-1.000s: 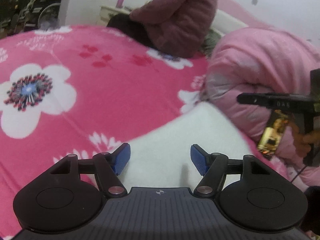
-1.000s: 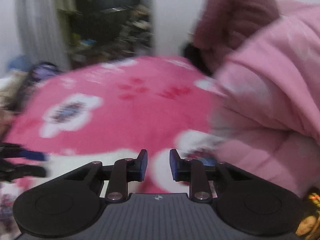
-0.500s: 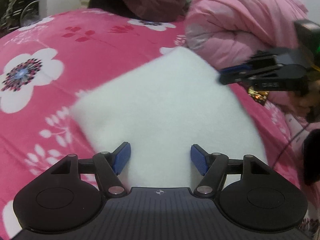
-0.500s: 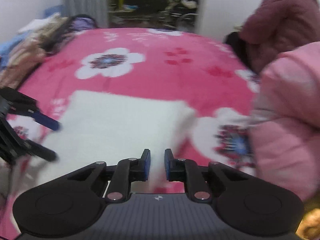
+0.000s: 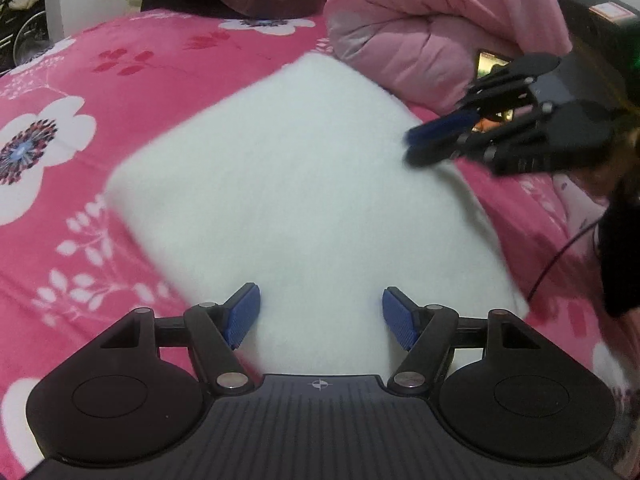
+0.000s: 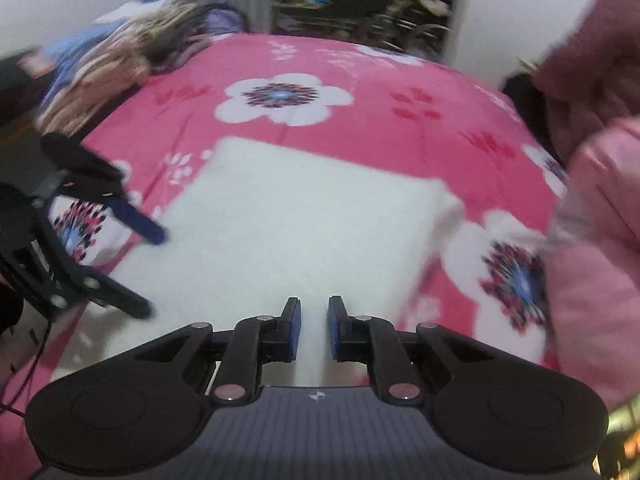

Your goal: Fold clothes

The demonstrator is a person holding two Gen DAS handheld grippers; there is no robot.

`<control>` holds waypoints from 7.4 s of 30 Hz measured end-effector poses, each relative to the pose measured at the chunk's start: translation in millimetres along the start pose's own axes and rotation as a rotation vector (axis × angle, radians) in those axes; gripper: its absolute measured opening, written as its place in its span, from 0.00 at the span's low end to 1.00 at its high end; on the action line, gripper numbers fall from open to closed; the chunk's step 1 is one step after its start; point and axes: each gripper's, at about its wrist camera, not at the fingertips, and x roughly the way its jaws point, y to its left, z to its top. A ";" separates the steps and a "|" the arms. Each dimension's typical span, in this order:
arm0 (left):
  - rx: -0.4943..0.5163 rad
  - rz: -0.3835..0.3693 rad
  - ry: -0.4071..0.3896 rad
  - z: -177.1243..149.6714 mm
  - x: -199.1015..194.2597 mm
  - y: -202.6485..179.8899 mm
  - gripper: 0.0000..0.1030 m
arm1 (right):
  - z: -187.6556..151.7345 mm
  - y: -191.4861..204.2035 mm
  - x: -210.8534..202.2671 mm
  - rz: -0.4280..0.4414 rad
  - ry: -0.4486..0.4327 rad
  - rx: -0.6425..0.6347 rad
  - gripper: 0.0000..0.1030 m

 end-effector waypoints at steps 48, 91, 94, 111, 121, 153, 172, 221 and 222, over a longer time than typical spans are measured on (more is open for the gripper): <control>0.188 -0.070 0.098 -37.3 -0.2 -46.9 0.74 | -37.5 87.2 -6.9 0.357 0.157 -0.328 0.38; -0.175 0.113 0.101 14.1 17.8 0.5 0.85 | 3.6 49.5 -24.1 0.203 0.194 -0.053 0.34; -0.190 0.152 0.111 13.4 21.3 0.8 0.96 | 4.1 50.1 -16.6 0.204 0.202 -0.048 0.34; -0.223 0.313 0.108 10.7 20.0 -19.6 1.00 | 1.1 64.7 -5.3 0.130 0.239 -0.127 0.33; -0.224 0.342 0.115 12.2 22.8 -23.6 1.00 | 9.4 45.9 -19.7 0.042 0.178 -0.098 0.33; -0.187 0.388 0.109 13.5 23.4 -32.5 1.00 | 4.3 37.5 -1.1 -0.052 0.182 -0.084 0.35; -0.178 0.395 0.101 13.0 23.9 -34.6 1.00 | 2.7 36.9 0.0 -0.056 0.181 -0.084 0.37; -0.566 -0.253 -0.067 -16.5 37.3 91.5 0.98 | -21.1 -13.4 2.3 -0.026 0.194 0.247 0.52; -0.571 -0.251 -0.076 -11.7 39.1 94.2 0.98 | -21.4 -13.4 2.2 -0.026 0.194 0.246 0.52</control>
